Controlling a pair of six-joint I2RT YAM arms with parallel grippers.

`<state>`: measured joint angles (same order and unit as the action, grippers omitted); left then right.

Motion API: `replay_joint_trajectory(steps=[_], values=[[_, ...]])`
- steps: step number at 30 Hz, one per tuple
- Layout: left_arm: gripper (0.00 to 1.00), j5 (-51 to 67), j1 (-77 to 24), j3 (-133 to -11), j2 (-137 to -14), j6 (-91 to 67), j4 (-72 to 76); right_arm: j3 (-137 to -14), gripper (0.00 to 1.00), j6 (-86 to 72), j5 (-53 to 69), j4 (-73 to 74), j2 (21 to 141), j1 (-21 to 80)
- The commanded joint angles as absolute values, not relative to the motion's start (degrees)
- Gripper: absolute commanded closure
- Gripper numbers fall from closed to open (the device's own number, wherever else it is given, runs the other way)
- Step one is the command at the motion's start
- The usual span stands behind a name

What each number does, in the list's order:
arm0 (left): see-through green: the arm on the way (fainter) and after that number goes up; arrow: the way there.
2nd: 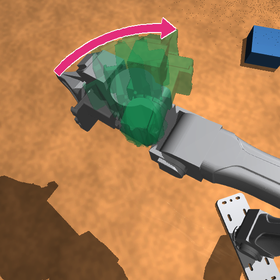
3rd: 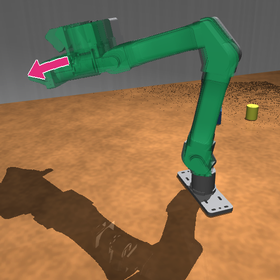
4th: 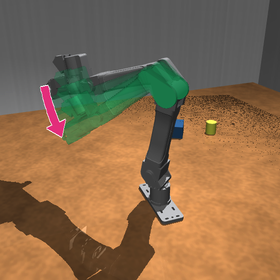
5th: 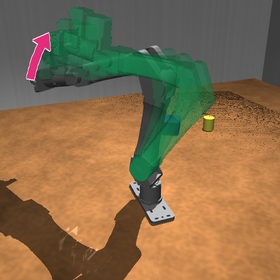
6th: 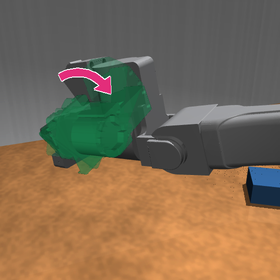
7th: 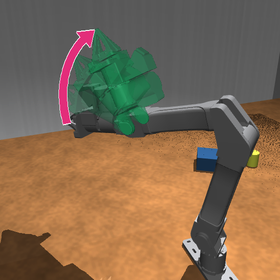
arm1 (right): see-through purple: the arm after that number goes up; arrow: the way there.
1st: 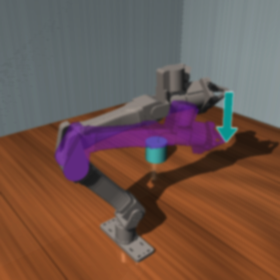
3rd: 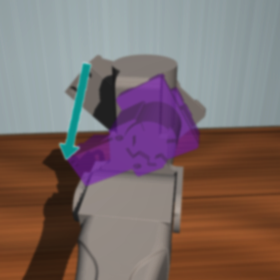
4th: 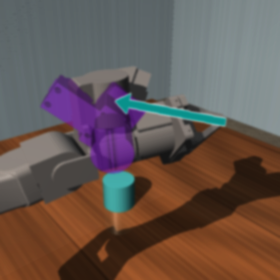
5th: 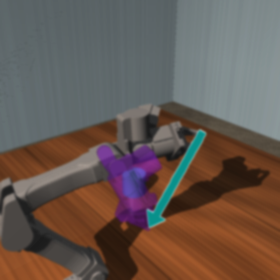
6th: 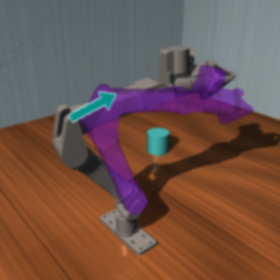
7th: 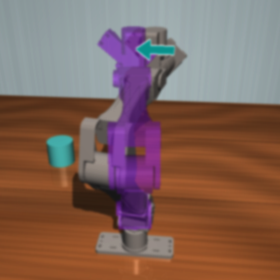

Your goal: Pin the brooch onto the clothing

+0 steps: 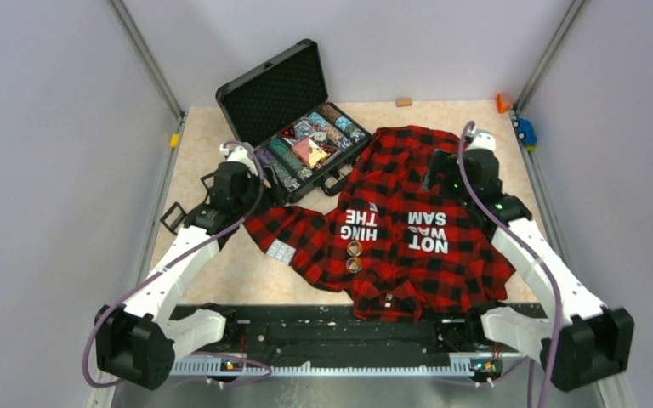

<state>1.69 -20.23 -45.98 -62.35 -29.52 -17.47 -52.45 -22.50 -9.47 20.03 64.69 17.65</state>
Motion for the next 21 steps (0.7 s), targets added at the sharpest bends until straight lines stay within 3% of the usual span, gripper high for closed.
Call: replay_joint_trajectory(steps=[1, 8, 16, 21], values=[[0.19, -2.0, -16.4, -53.9, -58.7, -24.6, -21.7, -51.1, 0.08, -19.9, -14.0, 20.2, 54.2, 16.8], [0.18, -13.6, -16.3, -62.6, -52.7, -18.0, -28.3, -41.7, 0.07, -13.6, -20.6, 11.1, 40.0, 16.8], [0.15, -14.5, -16.3, -48.7, -39.7, -12.1, -19.9, -31.0, 0.07, -12.4, -21.7, 3.8, 30.6, 16.8], [0.09, -14.7, -16.3, -47.0, -37.9, -12.3, -18.9, -30.4, 0.07, -12.4, -21.9, 4.2, 30.1, 16.9]])
